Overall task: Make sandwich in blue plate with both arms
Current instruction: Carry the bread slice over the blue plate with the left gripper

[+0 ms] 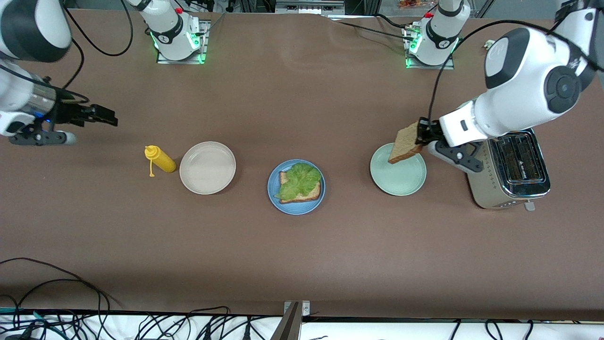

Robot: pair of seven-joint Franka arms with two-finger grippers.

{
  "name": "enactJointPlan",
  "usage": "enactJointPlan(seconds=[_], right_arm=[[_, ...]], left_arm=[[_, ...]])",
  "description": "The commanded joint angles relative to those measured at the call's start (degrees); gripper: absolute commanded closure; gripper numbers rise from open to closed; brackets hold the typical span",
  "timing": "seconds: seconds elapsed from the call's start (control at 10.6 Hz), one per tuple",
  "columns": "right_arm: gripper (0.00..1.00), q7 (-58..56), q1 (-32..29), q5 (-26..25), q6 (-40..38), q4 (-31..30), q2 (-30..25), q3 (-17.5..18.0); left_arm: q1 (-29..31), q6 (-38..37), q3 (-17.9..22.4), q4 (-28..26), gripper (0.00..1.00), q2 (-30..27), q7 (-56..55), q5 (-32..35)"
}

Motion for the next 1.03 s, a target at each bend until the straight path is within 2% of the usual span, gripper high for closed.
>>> enactJointPlan(seconds=[0.0,0.09,0.19,0.28,0.38,0.47,0.56,0.75,0.94], right_arm=[[0.0,-1.2,-0.3,-2.0,-7.3,8.2,0.8,-0.8],[0.0,-9.0,0.0,-5.9,-4.7,9.6,2.2,-0.9],[0.0,-11.2,0.1,-6.8,-3.9,10.0,2.1,-1.0],[0.0,-11.0,-0.1,-6.4,-6.4,9.6,1.9,-1.5],[0.0,-9.9,0.0,-4.9,-5.9,10.2,2.5,-1.5],[0.0,-4.0,-0.1,-0.1,-5.6,10.1,2.3,-1.5],[0.0,2.1,0.0,0.5,-5.4,10.2,2.3,-1.3],[0.0,4.3,0.0,0.5,-5.3,10.4,2.3,-1.4],[0.0,5.1,0.5,-2.0,-4.0,12.0,2.8,-1.3]], left_arm=[[0.5,-0.7,-5.0,7.8,1.0,8.0,-5.0,-5.1],[0.5,-0.5,-7.4,9.5,1.0,10.7,-7.4,-5.4],[0.5,0.2,-8.5,10.9,1.0,13.1,-7.8,-6.7],[0.2,4.3,-9.4,11.2,1.0,14.8,-7.8,-8.8],[0.0,8.4,-11.2,11.0,1.0,16.6,-7.9,-9.3],[-0.1,13.0,-13.3,10.8,1.0,18.9,-9.4,-9.1],[-0.4,16.2,-15.1,10.7,1.0,20.9,-10.9,-9.0],[-0.9,24.3,-18.1,10.7,1.0,25.7,-12.3,-9.3],[-1.4,33.6,-21.2,11.2,1.0,30.3,-14.1,-9.2]])
